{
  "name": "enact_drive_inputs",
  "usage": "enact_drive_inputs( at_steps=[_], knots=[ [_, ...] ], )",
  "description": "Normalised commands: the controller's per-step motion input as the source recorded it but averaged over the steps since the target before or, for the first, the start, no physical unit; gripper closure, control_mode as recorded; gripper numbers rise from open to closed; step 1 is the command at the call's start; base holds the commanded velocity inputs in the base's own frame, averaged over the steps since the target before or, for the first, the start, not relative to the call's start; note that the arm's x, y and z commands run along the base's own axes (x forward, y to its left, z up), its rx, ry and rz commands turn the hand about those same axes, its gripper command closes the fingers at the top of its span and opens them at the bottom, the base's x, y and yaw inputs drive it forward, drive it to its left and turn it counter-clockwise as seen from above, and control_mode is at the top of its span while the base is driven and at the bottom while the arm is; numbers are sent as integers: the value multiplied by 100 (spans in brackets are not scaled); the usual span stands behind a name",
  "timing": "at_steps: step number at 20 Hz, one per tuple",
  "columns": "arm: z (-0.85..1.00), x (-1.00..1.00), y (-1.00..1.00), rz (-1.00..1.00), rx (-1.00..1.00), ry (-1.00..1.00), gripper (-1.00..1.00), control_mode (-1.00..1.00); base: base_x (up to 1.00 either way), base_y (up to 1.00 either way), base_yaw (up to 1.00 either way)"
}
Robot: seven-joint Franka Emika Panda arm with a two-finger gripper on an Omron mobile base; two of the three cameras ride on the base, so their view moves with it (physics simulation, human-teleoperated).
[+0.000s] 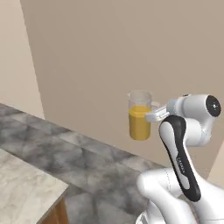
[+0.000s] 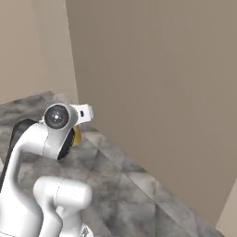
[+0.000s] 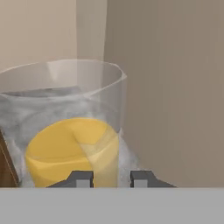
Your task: Place the pitcher and cup on the dining counter for serving.
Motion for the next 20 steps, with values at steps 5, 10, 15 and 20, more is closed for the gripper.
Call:
enact_drive_inputs(
  at_steps=[5, 10, 15, 20],
  knots=[
    [0, 0, 0, 0, 0, 0, 100, 100, 100, -55, 66],
    [0, 0, 0, 0, 0, 0, 100, 100, 100, -35, 70],
    [0, 0, 0, 0, 0, 0, 100, 100, 100, -32, 67],
    [0, 0, 0, 0, 0, 0, 100, 100, 100, -52, 55]
  ],
)
